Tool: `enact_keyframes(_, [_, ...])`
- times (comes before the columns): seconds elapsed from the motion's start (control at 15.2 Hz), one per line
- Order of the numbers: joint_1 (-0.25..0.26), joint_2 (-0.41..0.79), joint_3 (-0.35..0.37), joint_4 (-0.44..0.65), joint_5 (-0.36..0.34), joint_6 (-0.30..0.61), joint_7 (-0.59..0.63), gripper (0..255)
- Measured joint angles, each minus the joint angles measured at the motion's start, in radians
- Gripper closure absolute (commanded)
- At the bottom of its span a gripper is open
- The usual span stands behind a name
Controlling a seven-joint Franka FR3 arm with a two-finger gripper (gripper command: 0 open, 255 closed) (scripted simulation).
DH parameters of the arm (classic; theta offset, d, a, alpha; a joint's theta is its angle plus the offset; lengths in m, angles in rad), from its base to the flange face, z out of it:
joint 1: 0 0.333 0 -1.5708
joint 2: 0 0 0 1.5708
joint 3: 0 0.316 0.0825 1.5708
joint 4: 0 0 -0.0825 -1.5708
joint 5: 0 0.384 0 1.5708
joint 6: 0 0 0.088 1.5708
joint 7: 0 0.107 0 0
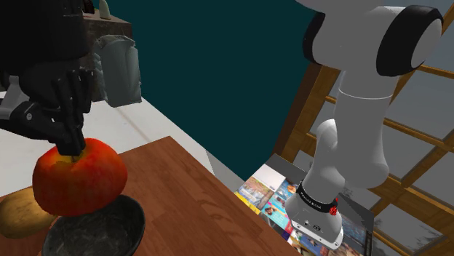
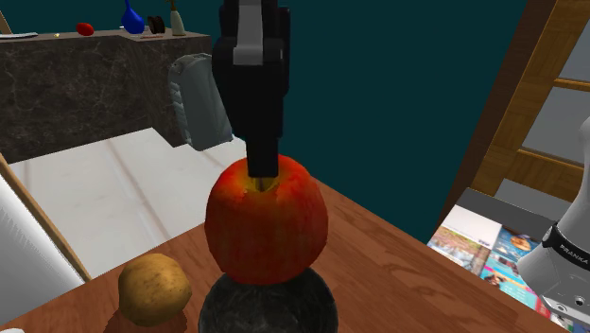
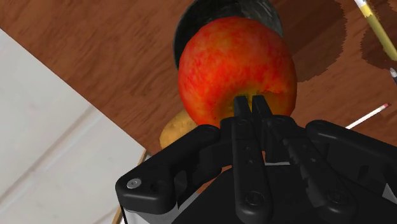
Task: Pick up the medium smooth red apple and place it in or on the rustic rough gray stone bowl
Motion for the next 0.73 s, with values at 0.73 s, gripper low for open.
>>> enact_keyframes(0.73, [-0.026, -0.038, -0.003, -0.201, 0.017, 0.166, 0.000, 255])
